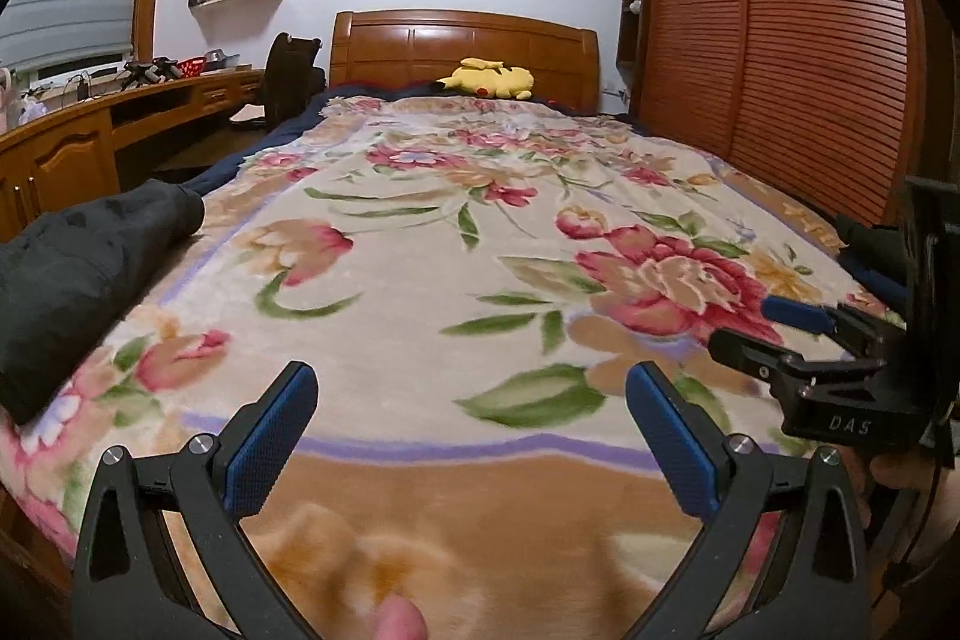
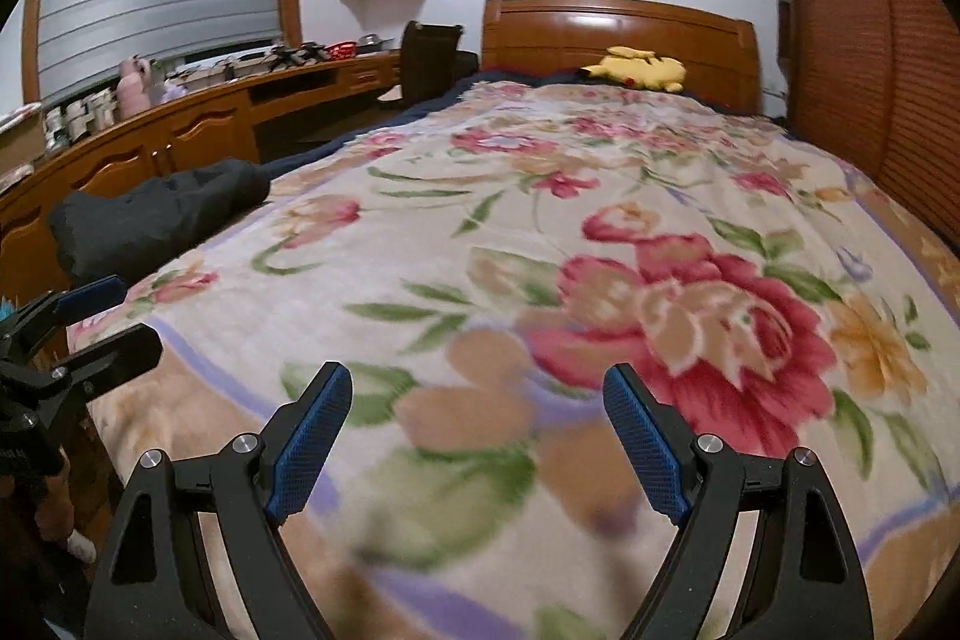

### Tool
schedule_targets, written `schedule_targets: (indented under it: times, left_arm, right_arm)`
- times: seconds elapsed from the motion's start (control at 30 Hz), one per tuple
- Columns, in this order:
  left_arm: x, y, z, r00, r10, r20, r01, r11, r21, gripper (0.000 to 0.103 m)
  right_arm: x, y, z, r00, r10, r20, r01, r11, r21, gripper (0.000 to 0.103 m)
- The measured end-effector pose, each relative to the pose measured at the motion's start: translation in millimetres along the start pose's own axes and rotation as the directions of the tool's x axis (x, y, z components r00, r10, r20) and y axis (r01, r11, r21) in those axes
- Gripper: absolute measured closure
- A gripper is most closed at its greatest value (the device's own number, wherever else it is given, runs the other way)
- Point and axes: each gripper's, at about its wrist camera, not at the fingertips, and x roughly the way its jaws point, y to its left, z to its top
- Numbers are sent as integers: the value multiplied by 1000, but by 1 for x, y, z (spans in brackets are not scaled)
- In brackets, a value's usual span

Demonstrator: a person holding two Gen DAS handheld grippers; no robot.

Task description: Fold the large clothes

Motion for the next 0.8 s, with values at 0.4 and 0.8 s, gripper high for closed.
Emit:
schedule_targets:
  times: [0.4,0.8]
  left_arm:
    - [-44,-29,14,998,-11,57,11,1000,8,0]
    - [-75,-36,16,994,-16,104,16,1000,0,0]
  right_arm:
    - [-90,-6,0,993,-73,90,67,996,63,16]
    - [-184,25,-23,961,-145,235,139,989,43,16]
